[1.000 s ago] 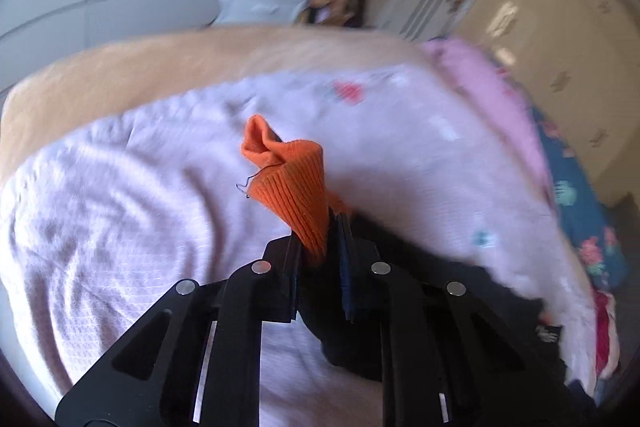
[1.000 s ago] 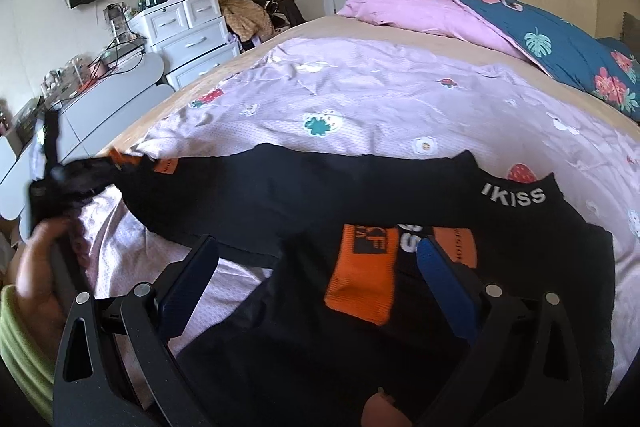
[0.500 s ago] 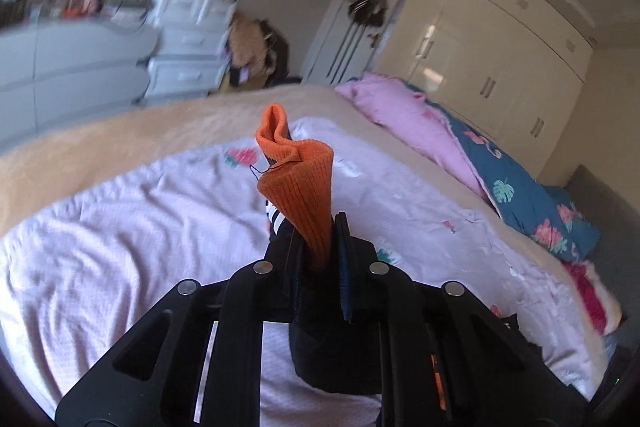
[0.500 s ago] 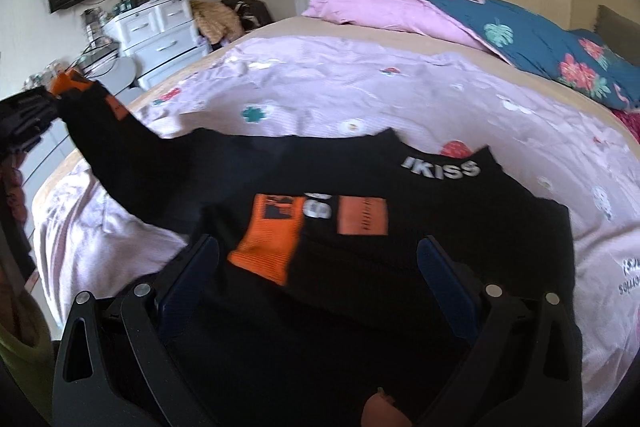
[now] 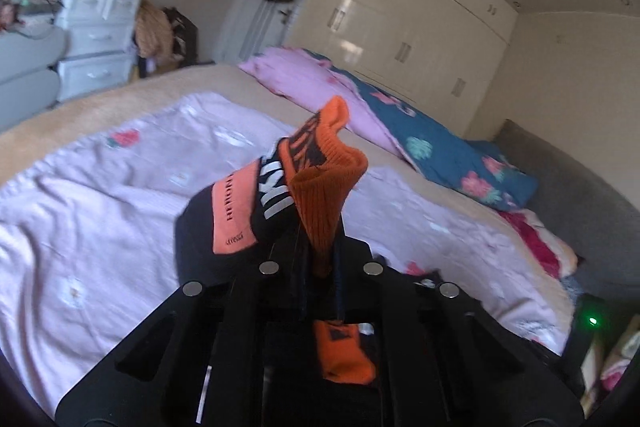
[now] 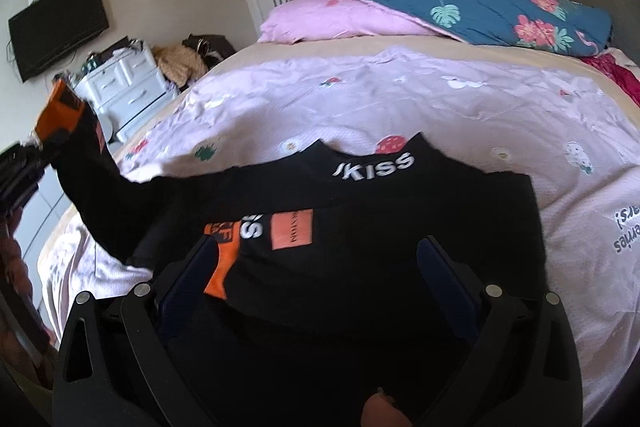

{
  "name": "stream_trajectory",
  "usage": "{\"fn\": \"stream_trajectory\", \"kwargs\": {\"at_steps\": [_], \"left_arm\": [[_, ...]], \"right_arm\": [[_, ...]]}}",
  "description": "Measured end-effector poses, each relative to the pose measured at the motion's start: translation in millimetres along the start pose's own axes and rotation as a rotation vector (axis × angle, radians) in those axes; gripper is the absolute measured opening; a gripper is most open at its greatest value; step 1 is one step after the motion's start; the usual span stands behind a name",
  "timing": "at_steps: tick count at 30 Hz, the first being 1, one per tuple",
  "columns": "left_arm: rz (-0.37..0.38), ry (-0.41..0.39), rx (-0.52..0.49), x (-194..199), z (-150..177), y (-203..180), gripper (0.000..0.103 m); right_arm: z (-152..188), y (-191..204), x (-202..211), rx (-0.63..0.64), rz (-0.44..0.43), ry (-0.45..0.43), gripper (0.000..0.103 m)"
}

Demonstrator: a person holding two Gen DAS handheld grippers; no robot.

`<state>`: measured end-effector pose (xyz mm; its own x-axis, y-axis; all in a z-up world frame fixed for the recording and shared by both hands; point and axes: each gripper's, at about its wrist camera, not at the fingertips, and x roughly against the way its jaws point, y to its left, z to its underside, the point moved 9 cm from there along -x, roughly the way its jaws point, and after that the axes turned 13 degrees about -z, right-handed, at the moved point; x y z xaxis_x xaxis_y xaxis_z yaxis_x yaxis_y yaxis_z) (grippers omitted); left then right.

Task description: Fold small clothes

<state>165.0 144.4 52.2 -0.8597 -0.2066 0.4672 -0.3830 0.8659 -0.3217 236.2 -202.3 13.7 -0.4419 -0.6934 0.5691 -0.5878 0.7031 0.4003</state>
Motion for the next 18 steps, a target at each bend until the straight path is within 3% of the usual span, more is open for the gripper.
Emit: {"fn": "stream_trajectory", "kwargs": {"at_steps": [7, 18], "left_arm": [[0.109, 0.065, -0.028, -8.9, 25.1, -32.5, 0.003], [0.194, 0.187, -0.124, -28.1, 70.7, -77.1, 0.002]], "right_arm": [[-10.1, -30.1, 21.0, -0.074, 0.034, -0.054, 0.099], [-15.7, -68.1, 41.6, -0.154, 0.098, -0.098, 0.099]]}}
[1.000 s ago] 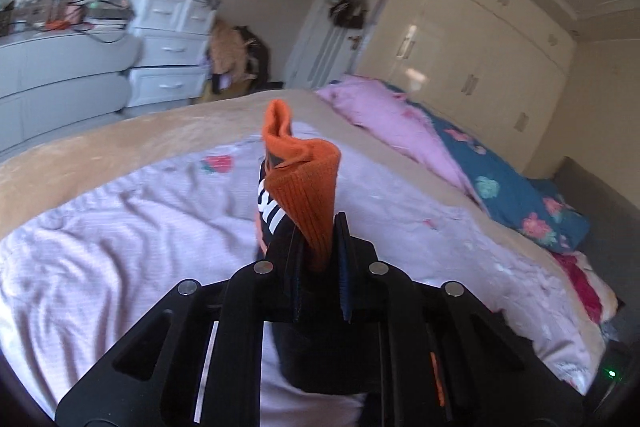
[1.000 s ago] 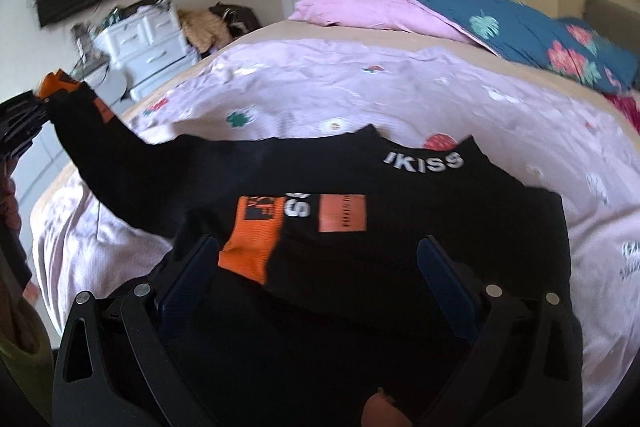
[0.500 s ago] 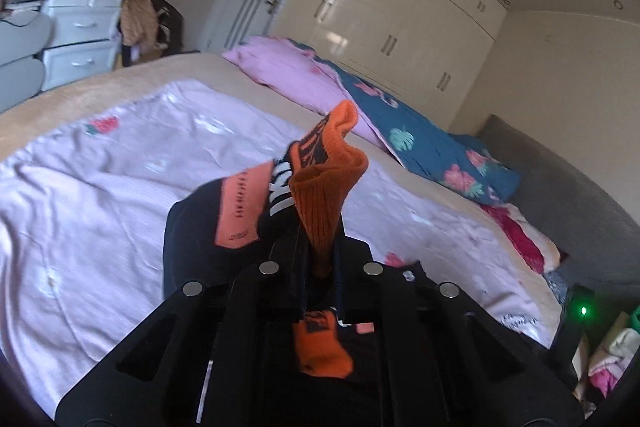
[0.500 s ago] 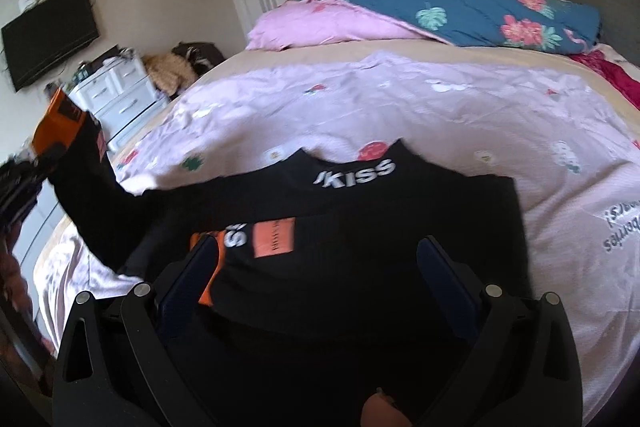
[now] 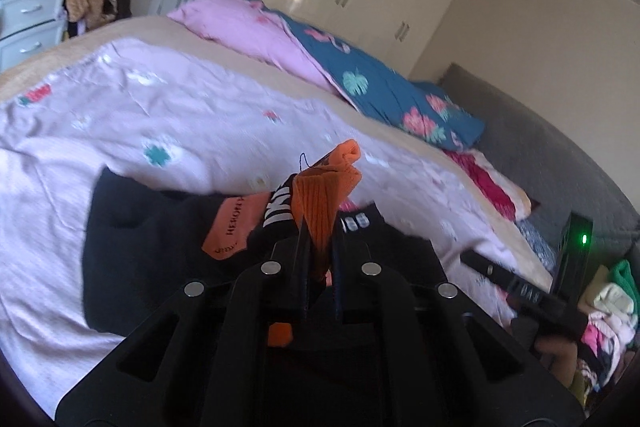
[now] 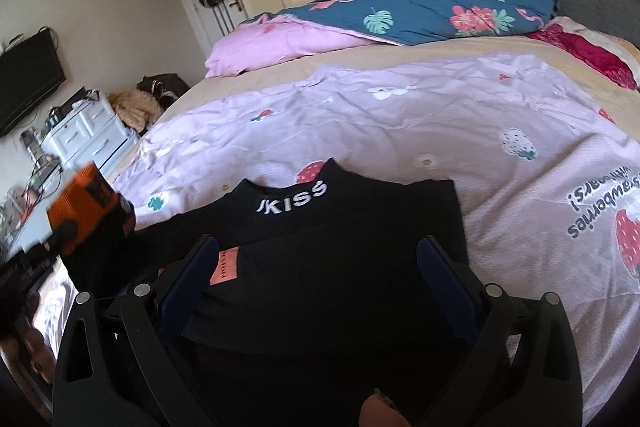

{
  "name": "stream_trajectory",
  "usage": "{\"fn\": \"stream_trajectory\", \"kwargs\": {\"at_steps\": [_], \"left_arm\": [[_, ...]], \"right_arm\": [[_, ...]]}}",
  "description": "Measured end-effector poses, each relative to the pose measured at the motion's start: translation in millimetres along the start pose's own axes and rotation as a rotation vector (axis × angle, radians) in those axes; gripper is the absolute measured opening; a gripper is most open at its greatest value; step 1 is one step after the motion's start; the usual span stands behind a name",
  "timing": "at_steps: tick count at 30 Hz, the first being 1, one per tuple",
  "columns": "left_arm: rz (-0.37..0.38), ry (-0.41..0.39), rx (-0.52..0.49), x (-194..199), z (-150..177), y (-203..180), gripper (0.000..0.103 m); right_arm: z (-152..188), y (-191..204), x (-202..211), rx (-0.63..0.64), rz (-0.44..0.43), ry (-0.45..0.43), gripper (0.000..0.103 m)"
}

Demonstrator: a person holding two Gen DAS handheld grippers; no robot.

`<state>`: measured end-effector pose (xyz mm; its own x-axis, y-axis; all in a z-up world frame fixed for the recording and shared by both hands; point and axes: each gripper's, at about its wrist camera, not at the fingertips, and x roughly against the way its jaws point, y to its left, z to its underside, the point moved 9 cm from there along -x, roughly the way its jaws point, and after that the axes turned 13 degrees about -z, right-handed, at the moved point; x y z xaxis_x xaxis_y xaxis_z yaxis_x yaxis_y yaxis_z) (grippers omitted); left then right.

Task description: Fold small clothes

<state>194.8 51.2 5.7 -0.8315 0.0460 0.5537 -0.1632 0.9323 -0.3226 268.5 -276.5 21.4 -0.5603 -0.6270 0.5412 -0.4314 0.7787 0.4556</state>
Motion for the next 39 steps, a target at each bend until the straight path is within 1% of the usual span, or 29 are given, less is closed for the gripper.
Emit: {"fn": "stream_trajectory", "kwargs": {"at_steps": [3, 6, 8, 9, 10, 13, 16, 20, 23, 25, 26, 27, 28, 29, 31, 32, 33, 34, 35, 36, 37, 39], "left_arm": [[0.018, 0.04, -0.034, -10.0, 14.9, -14.7, 0.002], [0.025, 0.096, -0.093, -23.0, 33.5, -29.0, 0.002], [0.017, 0.116, -0.125, -29.9, 42.1, -33.6, 0.002], [0.013, 0.142, -0.151, -35.4, 49.0, -36.7, 0.002], [0.013, 0.153, -0.155, -38.9, 51.8, -36.7, 0.002], [0.026, 0.204, -0.185, -48.3, 66.0, -43.1, 0.002], [0.025, 0.235, -0.236, -53.6, 79.1, -51.3, 0.003], [0.037, 0.28, -0.268, -57.6, 91.0, -56.0, 0.005], [0.076, 0.33, -0.274, -59.0, 100.0, -60.2, 0.015], [0.08, 0.339, -0.284, -58.4, 102.9, -61.8, 0.026], [0.081, 0.34, -0.291, -57.4, 103.6, -62.7, 0.03], [0.088, 0.342, -0.295, -55.3, 103.4, -63.5, 0.038], [0.094, 0.341, -0.298, -52.5, 102.0, -63.5, 0.044], [0.095, 0.332, -0.298, -50.2, 99.2, -62.6, 0.046], [0.088, 0.303, -0.285, -43.8, 87.3, -56.2, 0.053], [0.076, 0.284, -0.272, -41.9, 80.0, -50.6, 0.058], [0.044, 0.257, -0.25, -40.4, 69.7, -40.1, 0.068], [0.015, 0.24, -0.236, -39.7, 62.5, -31.3, 0.072], [-0.014, 0.224, -0.223, -39.3, 56.1, -22.1, 0.072], [-0.051, 0.209, -0.207, -38.9, 48.7, -10.0, 0.076], [-0.081, 0.197, -0.199, -39.0, 43.8, -1.6, 0.082], [-0.144, 0.175, -0.18, -38.0, 33.5, 17.7, 0.087]], "right_arm": [[-2.4, -10.4, 4.9, -0.03, 0.01, -0.013, 0.099], [-3.5, -17.4, 6.7, -0.048, 0.024, -0.018, 0.099], [-3.5, -22.6, 8.0, -0.045, 0.056, -0.022, 0.099], [-3.4, -24.1, 8.3, -0.043, 0.066, -0.022, 0.099], [-3.3, -25.9, 8.2, -0.043, 0.073, -0.021, 0.099], [-2.4, -31.1, 7.0, -0.057, 0.071, -0.018, 0.099], [0.2, -34.7, 5.2, -0.068, 0.07, -0.01, 0.099], [4.8, -38.8, -0.5, -0.095, 0.056, 0.013, 0.099], [11.6, -38.8, -8.5, -0.108, 0.027, 0.049, 0.099], [16.0, -37.8, -13.5, -0.119, 0.007, 0.071, 0.099], [18.8, -36.2, -16.6, -0.121, -0.006, 0.084, 0.099], [20.3, -34.5, -18.3, -0.12, -0.013, 0.09, 0.099], [23.0, -31.3, -21.5, -0.114, -0.022, 0.104, 0.099], [25.5, -27.7, -24.3, -0.104, -0.028, 0.117, 0.099], [31.2, -17.4, -30.5, -0.076, -0.052, 0.147, 0.099], [34.1, -11.6, -33.9, -0.064, -0.067, 0.162, 0.098], [39.1, -3.3, -38.5, -0.049, -0.091, 0.184, 0.098], [43.6, 3.0, -41.9, -0.036, -0.109, 0.201, 0.095], [49.8, 12.2, -47.2, -0.017, -0.128, 0.226, 0.085], [57.0, 20.7, -53.6, 0.003, -0.14, 0.259, 0.08], [62.4, 26.5, -58.6, 0.016, -0.147, 0.284, 0.078], [75.8, 33.8, -69.5, 0.026, -0.142, 0.333, 0.076]]}}
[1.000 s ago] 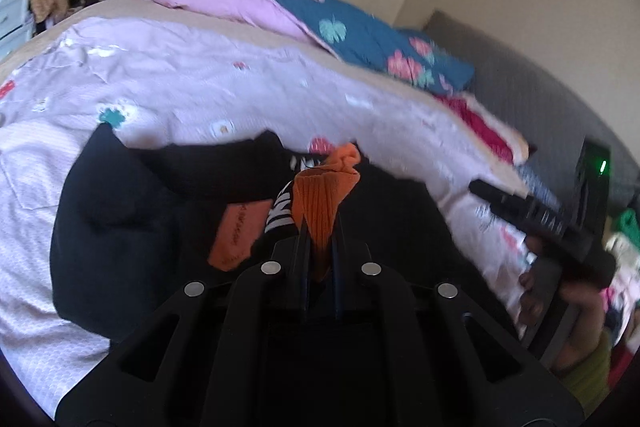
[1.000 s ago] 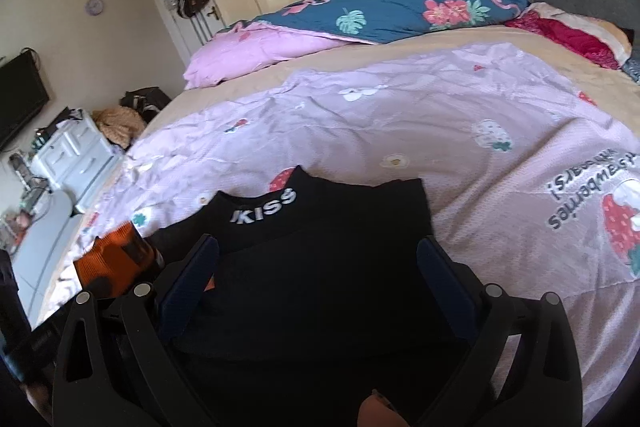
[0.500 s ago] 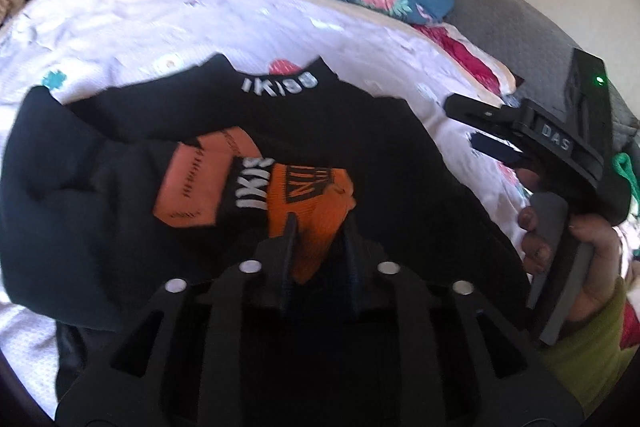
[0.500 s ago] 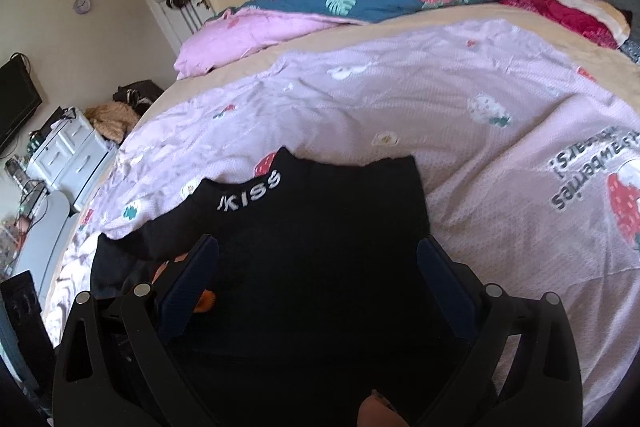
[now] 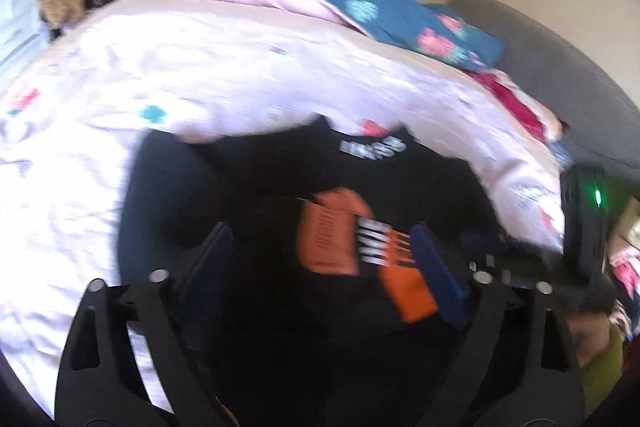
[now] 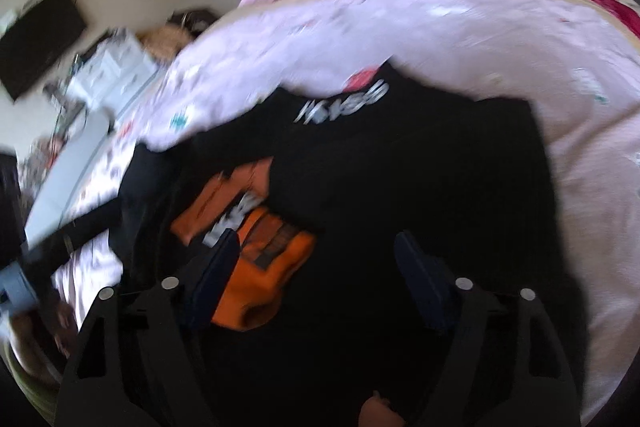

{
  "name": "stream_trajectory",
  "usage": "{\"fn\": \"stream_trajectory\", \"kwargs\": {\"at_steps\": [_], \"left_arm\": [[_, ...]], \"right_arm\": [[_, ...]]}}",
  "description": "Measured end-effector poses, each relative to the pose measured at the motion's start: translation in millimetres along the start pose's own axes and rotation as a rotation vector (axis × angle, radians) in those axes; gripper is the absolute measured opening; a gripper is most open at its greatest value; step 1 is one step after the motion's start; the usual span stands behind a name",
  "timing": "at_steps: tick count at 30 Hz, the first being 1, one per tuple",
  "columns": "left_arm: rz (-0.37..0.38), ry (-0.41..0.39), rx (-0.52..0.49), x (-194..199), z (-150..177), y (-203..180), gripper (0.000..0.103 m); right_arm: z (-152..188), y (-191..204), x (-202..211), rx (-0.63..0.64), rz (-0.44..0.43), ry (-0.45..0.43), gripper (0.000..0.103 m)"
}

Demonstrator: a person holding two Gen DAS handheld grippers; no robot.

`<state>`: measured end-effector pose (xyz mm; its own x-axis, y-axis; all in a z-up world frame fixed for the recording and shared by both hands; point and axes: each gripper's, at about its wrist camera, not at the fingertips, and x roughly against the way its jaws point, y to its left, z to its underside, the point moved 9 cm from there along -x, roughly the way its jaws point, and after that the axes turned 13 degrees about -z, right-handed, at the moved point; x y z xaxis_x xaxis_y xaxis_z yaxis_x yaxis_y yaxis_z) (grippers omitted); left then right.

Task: Fold small clothes
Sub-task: 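Fold the sleeve back over the shirt with the left tool while the right tool grasps the other cuff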

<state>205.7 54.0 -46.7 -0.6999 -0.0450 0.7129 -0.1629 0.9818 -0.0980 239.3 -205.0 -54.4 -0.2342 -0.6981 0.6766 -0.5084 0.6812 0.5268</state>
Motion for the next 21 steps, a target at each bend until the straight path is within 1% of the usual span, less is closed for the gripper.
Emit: {"fn": "stream_trajectory", "kwargs": {"at_steps": [3, 4, 5, 6, 7, 8, 9, 11, 16, 19, 21], "left_arm": [[-0.02, -0.005, 0.062, 0.4, -8.2, 22.9, 0.089], [-0.022, -0.007, 0.084, 0.9, -10.2, 29.0, 0.089], [-0.024, -0.009, 0.106, 2.1, -11.7, 35.0, 0.089], [-0.025, -0.009, 0.128, 2.7, -13.4, 41.4, 0.089], [-0.026, -0.011, 0.144, 3.0, -14.6, 45.9, 0.089], [-0.033, -0.013, 0.156, 4.0, -15.2, 50.9, 0.089], [-0.041, -0.014, 0.168, 4.3, -15.7, 55.9, 0.089], [-0.05, -0.014, 0.187, 4.1, -17.4, 62.5, 0.089], [-0.073, -0.028, 0.242, 9.1, -21.1, 83.3, 0.089], [-0.076, -0.035, 0.26, 10.0, -22.3, 88.5, 0.089], [-0.078, -0.034, 0.258, 8.8, -22.4, 86.8, 0.089]], "right_arm": [[9.8, 6.9, -20.1, 0.011, 0.017, 0.041, 0.067], [10.0, 9.4, -22.5, 0.022, 0.019, 0.037, 0.06], [9.2, 14.0, -24.7, 0.033, 0.007, 0.029, 0.042], [8.3, 19.0, -26.7, 0.037, -0.024, 0.025, 0.034], [7.3, 22.0, -27.6, 0.036, -0.042, 0.018, 0.022], [5.0, 25.6, -27.0, 0.038, -0.065, 0.001, 0.014], [2.1, 28.9, -27.4, 0.047, -0.078, -0.013, 0.014], [-6.5, 39.7, -18.6, 0.105, -0.082, -0.061, 0.012], [-34.6, 65.4, 18.0, 0.195, -0.127, -0.199, 0.011], [-51.5, 70.3, 50.4, 0.247, -0.114, -0.292, 0.011], [-60.6, 64.1, 67.9, 0.261, -0.086, -0.334, 0.011]]}}
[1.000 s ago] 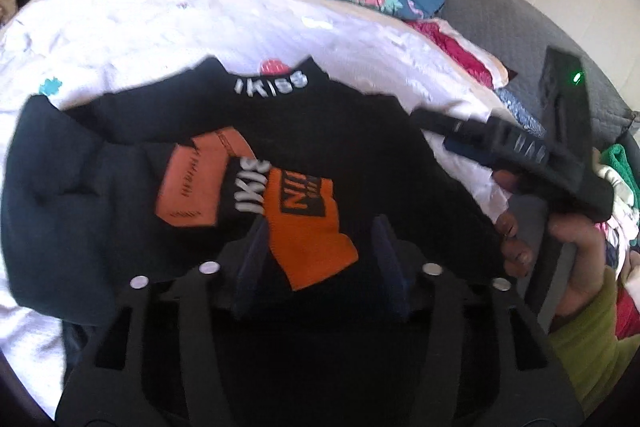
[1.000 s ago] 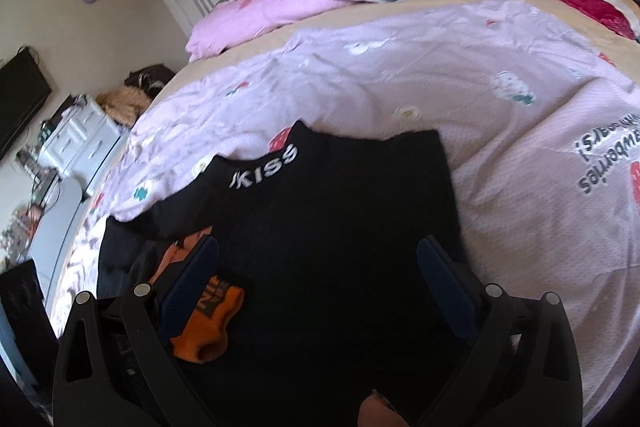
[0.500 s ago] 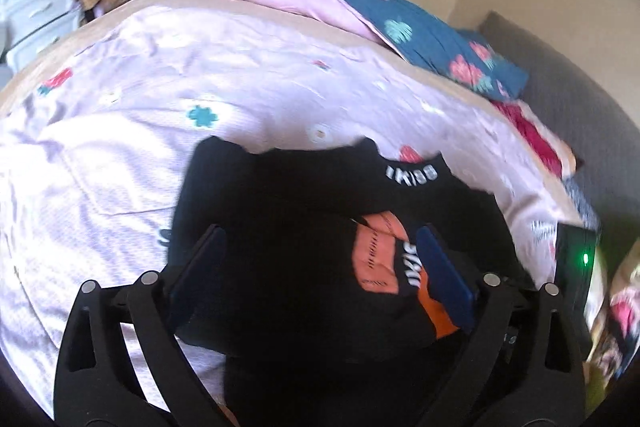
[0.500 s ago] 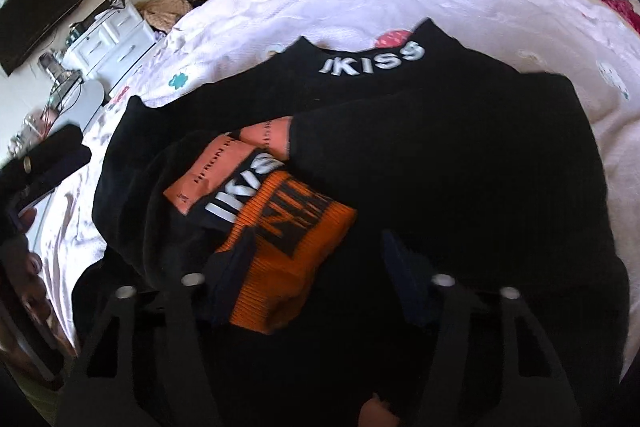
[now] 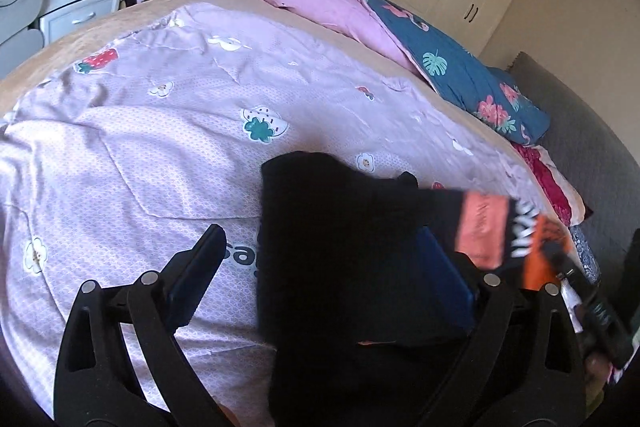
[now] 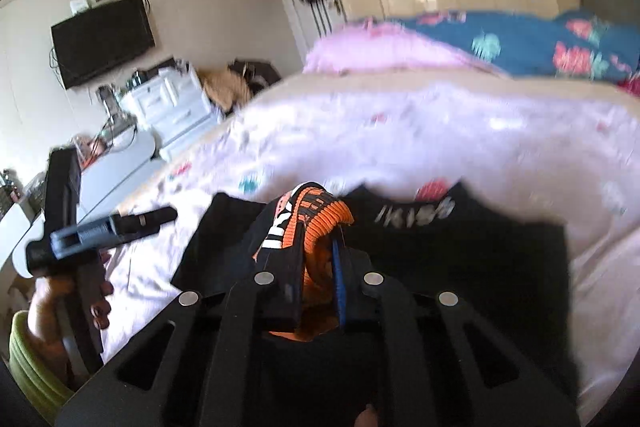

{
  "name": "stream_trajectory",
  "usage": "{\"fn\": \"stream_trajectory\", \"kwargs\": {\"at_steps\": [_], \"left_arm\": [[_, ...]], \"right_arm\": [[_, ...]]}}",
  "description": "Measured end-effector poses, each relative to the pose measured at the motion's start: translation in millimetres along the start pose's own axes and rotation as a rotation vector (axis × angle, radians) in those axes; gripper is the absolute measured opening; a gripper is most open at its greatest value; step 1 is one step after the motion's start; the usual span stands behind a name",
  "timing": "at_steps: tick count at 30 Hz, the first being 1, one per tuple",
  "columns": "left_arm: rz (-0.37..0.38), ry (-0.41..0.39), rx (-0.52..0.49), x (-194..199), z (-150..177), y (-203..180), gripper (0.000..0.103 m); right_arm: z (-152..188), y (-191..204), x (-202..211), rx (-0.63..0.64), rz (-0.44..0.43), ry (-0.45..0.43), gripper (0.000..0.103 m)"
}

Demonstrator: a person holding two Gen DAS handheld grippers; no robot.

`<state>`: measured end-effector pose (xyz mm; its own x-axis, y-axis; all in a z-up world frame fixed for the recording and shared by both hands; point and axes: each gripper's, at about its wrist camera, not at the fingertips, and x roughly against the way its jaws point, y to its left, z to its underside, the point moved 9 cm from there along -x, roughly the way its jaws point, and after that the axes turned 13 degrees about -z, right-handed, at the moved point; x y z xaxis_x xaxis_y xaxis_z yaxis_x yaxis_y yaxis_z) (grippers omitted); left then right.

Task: Fold small clothes
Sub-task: 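Fold the sleeve back over the shirt with the left tool while the right tool grasps the other cuff, then lay the held orange cuff flat on the shirt body with the right tool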

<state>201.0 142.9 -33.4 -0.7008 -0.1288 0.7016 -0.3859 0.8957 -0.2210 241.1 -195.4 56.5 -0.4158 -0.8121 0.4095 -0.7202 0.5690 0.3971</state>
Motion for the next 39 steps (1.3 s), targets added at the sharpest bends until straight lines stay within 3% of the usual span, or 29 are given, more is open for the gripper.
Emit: {"fn": "stream_trajectory", "kwargs": {"at_steps": [8, 23, 29, 36, 39], "left_arm": [[0.003, 0.01, -0.04, -3.9, 8.9, -14.8, 0.089], [0.014, 0.054, -0.199, -31.5, 37.9, -66.1, 0.089], [0.015, 0.055, -0.214, -38.7, 39.1, -71.7, 0.089], [0.031, 0.098, -0.257, -53.8, 44.2, -87.5, 0.062], [0.026, 0.121, -0.291, -58.7, 52.7, -91.3, 0.059]], "right_arm": [[-2.5, -55.8, 23.4, -0.086, 0.11, -0.004, 0.011], [29.1, -77.2, 32.6, -0.089, 0.237, 0.108, 0.011], [37.1, -87.0, 31.6, -0.103, 0.249, 0.133, 0.011], [44.9, -94.1, 27.1, -0.117, 0.266, 0.161, 0.011], [49.0, -97.8, 24.4, -0.127, 0.27, 0.181, 0.013]]}}
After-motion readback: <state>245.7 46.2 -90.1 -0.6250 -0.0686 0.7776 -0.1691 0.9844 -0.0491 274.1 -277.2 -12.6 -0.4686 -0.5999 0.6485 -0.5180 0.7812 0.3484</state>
